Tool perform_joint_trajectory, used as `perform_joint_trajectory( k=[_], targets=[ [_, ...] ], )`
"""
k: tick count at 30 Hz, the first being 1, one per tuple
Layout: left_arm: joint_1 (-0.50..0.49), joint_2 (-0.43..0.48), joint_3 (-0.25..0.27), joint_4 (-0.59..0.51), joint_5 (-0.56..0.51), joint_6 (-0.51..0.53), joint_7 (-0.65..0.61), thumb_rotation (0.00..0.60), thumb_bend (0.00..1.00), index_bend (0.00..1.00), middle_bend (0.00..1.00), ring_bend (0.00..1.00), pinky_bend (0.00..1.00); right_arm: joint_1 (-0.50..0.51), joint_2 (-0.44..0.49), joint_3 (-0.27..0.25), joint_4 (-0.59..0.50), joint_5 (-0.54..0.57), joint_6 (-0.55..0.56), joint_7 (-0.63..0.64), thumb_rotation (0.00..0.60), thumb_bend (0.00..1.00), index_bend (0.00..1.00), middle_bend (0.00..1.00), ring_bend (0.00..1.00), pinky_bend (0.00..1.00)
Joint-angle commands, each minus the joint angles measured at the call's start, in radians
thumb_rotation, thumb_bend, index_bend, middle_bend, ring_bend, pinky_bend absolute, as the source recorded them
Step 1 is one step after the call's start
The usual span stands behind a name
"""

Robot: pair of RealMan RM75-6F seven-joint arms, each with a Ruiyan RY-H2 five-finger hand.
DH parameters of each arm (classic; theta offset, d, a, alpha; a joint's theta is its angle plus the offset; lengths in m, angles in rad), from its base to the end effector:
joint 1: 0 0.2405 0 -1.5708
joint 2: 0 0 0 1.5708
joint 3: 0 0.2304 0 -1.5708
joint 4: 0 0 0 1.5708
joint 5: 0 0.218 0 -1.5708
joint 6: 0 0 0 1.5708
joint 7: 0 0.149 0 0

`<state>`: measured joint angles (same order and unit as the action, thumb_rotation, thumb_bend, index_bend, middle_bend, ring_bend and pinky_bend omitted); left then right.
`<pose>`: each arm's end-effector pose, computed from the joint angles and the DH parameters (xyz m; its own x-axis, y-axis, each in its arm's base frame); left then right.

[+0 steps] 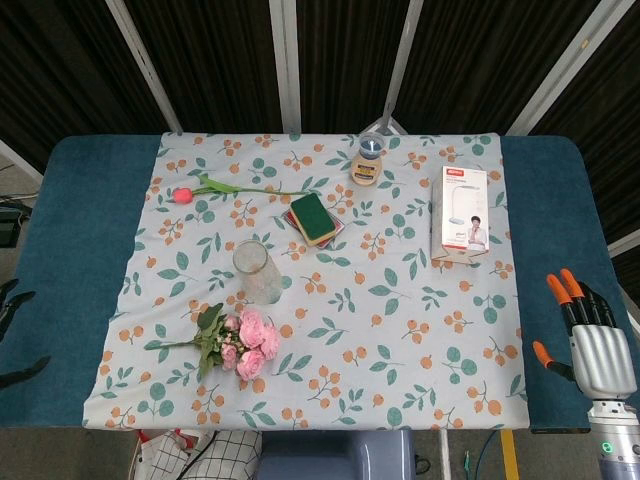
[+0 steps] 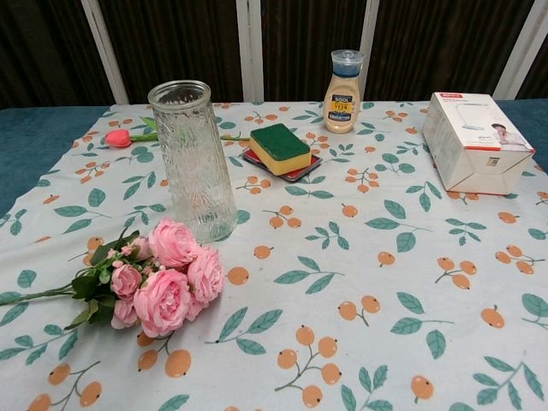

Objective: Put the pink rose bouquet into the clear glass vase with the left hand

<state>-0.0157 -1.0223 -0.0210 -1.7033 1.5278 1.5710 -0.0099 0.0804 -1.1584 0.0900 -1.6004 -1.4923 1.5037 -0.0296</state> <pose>-0.2864 0.1579 0.1665 0.3945 -0.0276 0.9185 0.9188 0.0256 -0.3939 -0.2869 -0.1918 0.1388 0.3929 0.0525 0.9181 -0.9194 0.0023 0.3934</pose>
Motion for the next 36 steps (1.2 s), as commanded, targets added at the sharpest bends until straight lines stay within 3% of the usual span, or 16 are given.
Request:
perform_joint_trajectory(
  k=[1, 14, 23, 26, 31, 36],
  targets=[
    [0.001, 0.002, 0.002, -0.005, 0.0, -0.001, -0.002, 0.6, 0.2, 0.19, 0.06, 0.0, 0.06, -0.001, 0.001, 0.0, 0.001, -0.002, 0.003, -0.003, 0.6, 0.28, 0.1, 0.0, 0.01, 0.11],
    [-0.008, 0.006, -0.007, -0.059, -0.076, -0.059, 0.027, 0.6, 0.17, 0.14, 0.08, 0.0, 0.06, -0.012, 0.012, 0.002, -0.001, 0.007, 0.013, 0.022, 0.6, 0.28, 0.1, 0.0, 0.01, 0.1],
    [-0.005, 0.018, -0.015, -0.062, -0.107, -0.075, -0.035, 0.6, 0.15, 0.11, 0.05, 0.0, 0.06, -0.014, 0.017, 0.005, -0.009, 0.007, 0.018, 0.033, 0.6, 0.28, 0.1, 0.0, 0.01, 0.08],
    [-0.033, 0.014, -0.02, -0.071, -0.132, -0.137, -0.046, 0.6, 0.13, 0.1, 0.04, 0.0, 0.06, -0.014, 0.019, 0.007, -0.009, 0.011, 0.017, 0.041, 0.6, 0.28, 0.1, 0.0, 0.01, 0.07],
    [-0.154, 0.036, -0.034, -0.131, -0.19, -0.364, -0.042, 0.6, 0.12, 0.09, 0.05, 0.0, 0.06, -0.012, 0.018, 0.005, -0.013, 0.008, 0.013, 0.038, 0.6, 0.28, 0.1, 0.0, 0.01, 0.07],
    [-0.22, 0.022, -0.055, -0.184, -0.227, -0.45, -0.015, 0.6, 0.1, 0.09, 0.06, 0.0, 0.06, -0.005, 0.015, 0.006, -0.019, 0.008, 0.003, 0.026, 0.6, 0.28, 0.1, 0.0, 0.01, 0.06]
  ],
)
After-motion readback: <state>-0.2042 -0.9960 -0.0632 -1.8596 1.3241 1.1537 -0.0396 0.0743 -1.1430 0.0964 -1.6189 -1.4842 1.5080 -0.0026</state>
